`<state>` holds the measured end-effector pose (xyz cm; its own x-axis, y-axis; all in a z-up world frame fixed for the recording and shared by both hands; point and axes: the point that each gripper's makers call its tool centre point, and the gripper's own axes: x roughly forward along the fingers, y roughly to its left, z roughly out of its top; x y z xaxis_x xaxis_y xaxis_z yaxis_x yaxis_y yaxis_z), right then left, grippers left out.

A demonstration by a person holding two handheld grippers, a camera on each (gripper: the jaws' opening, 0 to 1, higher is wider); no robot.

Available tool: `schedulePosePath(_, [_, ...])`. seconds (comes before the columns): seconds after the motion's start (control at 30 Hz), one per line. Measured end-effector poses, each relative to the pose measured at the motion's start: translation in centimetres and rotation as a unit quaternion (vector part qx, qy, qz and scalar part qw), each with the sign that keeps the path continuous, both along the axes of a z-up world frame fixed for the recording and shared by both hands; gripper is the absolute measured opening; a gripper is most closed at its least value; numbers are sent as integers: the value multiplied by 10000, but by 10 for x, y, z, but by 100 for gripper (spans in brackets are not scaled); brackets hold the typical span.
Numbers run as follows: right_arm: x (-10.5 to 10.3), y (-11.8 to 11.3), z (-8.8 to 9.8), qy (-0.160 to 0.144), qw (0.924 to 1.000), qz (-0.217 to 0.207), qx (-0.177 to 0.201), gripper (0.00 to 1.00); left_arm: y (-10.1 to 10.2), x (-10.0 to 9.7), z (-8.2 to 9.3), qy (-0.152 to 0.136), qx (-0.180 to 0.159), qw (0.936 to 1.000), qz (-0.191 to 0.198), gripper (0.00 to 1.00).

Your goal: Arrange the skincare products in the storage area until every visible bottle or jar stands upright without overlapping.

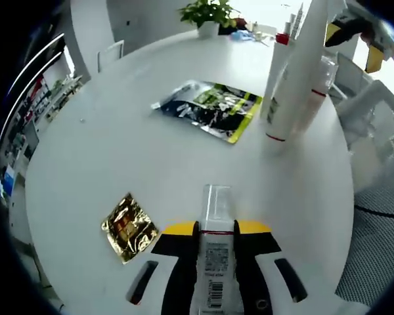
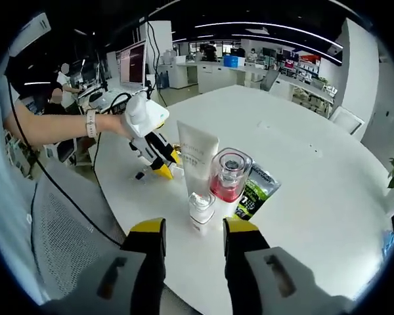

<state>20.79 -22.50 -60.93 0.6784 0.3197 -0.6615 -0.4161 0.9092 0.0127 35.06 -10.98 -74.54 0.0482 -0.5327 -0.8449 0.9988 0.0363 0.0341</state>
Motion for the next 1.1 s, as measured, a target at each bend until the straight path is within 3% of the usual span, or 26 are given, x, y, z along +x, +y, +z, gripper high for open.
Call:
schedulePosePath(0.07, [-2,2,1,-12,10000,75,14,36,0,1,2,-131,-15,9999,26,17])
schedulePosePath(0.17, [-3,9,6,-88,9995,150,265,34,-4,-2,11,-52,-268,9995,164,17])
schedulePosePath(0.57, [0,32,4,-167,9979,269,560,30,-7,-21,51,-55,-945,9950,309,17])
schedulePosePath(0.67, [1,37,4,-221,9970,235,706,27,-5,-25,56,-146,-971,9947,311,17])
schedulePosePath(0.8, [3,41,2,-229,9958,165,868,26,-7,-37,68,-111,-1201,9922,303,17])
schedulePosePath(1.1, [9,51,3,-552,9916,-13,1168,26,-10,-58,92,24,-1631,9861,315,17])
